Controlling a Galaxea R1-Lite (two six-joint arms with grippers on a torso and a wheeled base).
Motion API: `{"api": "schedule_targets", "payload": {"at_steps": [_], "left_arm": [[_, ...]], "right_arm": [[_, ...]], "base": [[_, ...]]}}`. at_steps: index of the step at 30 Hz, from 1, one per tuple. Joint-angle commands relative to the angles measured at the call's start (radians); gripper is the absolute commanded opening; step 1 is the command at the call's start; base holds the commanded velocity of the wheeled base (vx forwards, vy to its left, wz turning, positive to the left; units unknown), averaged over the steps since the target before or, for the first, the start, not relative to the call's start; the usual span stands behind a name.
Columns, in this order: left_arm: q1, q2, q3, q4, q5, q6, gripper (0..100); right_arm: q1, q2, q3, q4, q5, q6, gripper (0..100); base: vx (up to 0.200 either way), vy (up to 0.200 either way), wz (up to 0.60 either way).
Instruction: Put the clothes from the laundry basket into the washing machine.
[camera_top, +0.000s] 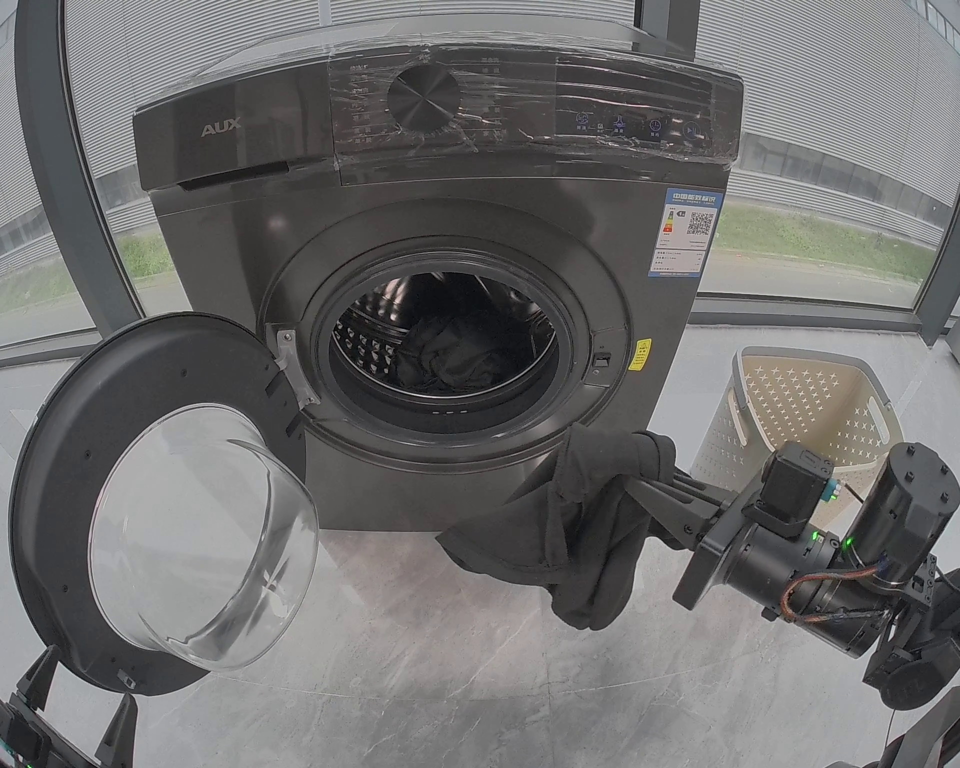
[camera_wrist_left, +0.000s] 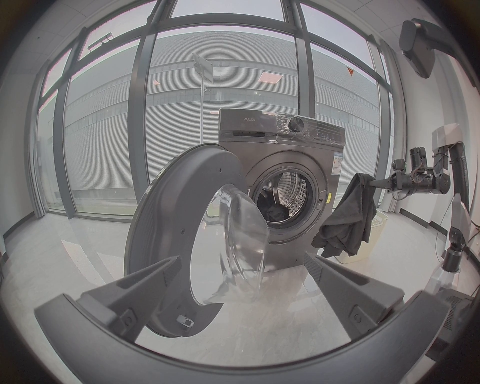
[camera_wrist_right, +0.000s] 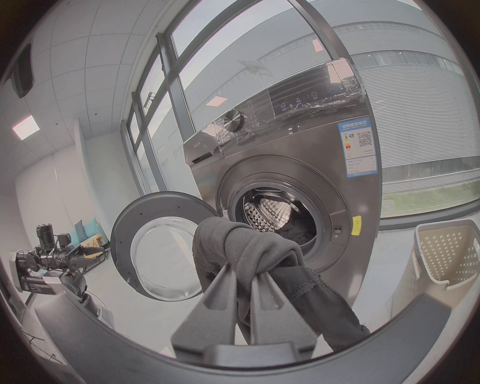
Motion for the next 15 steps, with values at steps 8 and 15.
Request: {"api": "schedule_targets", "payload": {"at_steps": [8, 15], "left_arm": [[0.021, 0.084, -0.173, -0.068, -0.295, 0.026, 100], [0.009, 0.408, -0.163, -0.194, -0.474, 0.121, 100]], "right_arm": [[0.042, 0.117, -0.12, -0.026, -0.021, 0.004, 0], [0.059, 0.205, -0.247, -0.067, -0.018, 0.055, 0]], "base": [[0.0, 0.0, 0.0], [0.0, 0.0, 0.0]]}}
